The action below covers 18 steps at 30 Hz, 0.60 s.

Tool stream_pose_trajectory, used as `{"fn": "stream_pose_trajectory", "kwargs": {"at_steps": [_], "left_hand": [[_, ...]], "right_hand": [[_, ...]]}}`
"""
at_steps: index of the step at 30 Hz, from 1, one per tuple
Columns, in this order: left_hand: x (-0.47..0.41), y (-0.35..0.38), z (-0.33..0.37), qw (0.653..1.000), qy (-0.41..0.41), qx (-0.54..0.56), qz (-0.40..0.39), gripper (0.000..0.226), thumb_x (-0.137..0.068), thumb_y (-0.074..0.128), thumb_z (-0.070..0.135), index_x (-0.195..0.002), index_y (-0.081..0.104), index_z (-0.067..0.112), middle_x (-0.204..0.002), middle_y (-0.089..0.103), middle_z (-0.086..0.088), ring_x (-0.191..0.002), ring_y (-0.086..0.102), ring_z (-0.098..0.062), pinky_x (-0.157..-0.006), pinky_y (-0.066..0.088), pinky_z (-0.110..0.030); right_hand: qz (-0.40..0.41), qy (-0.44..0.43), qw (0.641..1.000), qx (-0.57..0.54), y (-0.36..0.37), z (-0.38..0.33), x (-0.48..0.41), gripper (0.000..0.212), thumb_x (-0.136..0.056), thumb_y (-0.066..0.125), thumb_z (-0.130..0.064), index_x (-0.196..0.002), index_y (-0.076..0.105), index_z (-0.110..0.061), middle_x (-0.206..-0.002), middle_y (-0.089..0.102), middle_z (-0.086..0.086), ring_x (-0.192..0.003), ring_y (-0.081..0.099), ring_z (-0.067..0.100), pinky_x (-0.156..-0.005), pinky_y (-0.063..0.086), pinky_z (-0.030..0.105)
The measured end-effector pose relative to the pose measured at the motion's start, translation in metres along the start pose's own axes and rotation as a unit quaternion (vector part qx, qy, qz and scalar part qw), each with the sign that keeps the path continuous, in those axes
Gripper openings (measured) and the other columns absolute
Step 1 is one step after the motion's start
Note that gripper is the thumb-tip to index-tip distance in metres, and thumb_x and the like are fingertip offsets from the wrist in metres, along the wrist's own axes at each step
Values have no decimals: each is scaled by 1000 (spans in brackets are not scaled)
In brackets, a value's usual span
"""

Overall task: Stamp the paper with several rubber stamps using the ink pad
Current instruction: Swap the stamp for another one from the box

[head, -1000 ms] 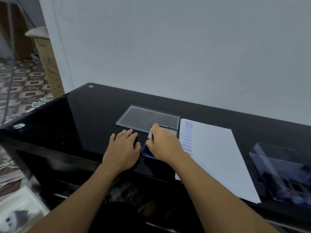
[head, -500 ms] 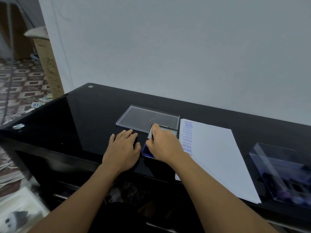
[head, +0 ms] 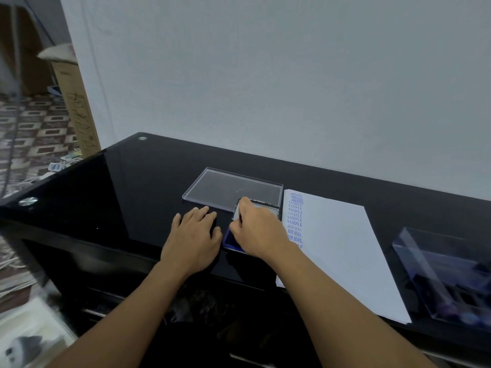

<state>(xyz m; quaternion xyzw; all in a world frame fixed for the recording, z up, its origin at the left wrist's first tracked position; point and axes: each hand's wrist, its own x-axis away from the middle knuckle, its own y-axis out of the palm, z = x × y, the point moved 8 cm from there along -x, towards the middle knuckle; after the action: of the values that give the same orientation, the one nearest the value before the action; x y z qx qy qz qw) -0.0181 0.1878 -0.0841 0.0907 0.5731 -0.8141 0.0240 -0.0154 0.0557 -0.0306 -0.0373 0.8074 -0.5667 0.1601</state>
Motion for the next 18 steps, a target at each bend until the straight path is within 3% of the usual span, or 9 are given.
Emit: {"fn": "stream_pose_trajectory", "kwargs": {"at_steps": [18], "left_hand": [[1, -2, 1, 1000, -2, 9, 0, 52, -104, 33, 38, -154, 35, 21, -163, 27, 1, -152, 16, -16, -124, 9, -48]], "right_hand": [[-9, -7, 1000, -16, -1, -1, 1, 14, -96, 46, -27, -93, 39, -15, -78, 59, 8, -72, 55, 28, -61, 45, 38]]}}
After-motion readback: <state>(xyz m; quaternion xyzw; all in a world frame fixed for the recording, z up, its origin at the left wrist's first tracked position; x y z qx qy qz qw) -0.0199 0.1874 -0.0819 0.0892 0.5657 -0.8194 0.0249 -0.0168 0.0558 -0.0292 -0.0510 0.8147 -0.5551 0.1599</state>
